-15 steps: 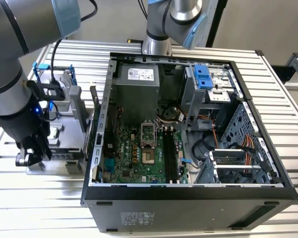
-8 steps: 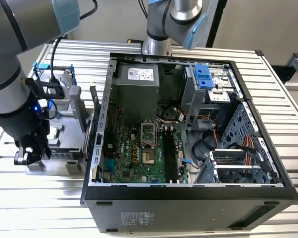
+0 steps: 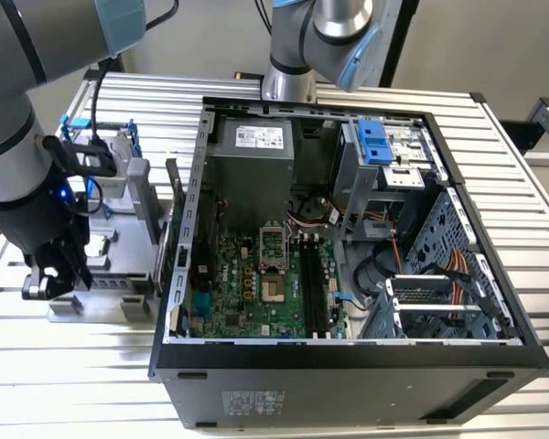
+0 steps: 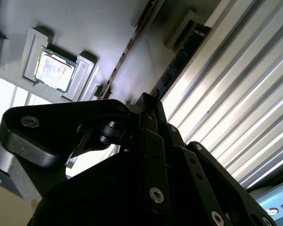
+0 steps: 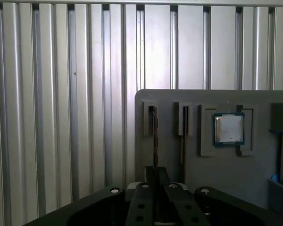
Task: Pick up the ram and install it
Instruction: 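Pick up the ram and move it above insertion slot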
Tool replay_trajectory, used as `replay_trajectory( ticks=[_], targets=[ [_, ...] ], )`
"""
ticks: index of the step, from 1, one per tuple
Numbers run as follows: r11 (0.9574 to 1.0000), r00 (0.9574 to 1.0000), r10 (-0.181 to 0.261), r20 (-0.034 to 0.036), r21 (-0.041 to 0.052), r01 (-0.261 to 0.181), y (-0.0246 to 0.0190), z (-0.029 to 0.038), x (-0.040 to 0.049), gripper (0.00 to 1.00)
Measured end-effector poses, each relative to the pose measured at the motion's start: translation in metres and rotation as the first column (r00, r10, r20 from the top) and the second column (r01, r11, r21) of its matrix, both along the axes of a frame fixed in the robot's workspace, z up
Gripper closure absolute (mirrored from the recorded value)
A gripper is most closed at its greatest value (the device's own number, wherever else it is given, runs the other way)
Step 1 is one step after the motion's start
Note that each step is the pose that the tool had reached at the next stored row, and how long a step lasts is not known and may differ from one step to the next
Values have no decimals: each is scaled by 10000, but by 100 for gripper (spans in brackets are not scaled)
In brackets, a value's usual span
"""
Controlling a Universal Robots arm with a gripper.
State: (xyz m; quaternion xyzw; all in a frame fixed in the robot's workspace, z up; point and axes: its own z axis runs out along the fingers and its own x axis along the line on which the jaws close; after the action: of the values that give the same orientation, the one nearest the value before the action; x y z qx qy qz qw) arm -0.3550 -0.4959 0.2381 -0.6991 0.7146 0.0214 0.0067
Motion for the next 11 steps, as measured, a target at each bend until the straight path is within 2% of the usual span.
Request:
replay_trajectory(
  ticks=[11],
  targets=[
    [10000, 10000, 0, 0, 0, 0, 0, 87, 0, 100]
  ],
)
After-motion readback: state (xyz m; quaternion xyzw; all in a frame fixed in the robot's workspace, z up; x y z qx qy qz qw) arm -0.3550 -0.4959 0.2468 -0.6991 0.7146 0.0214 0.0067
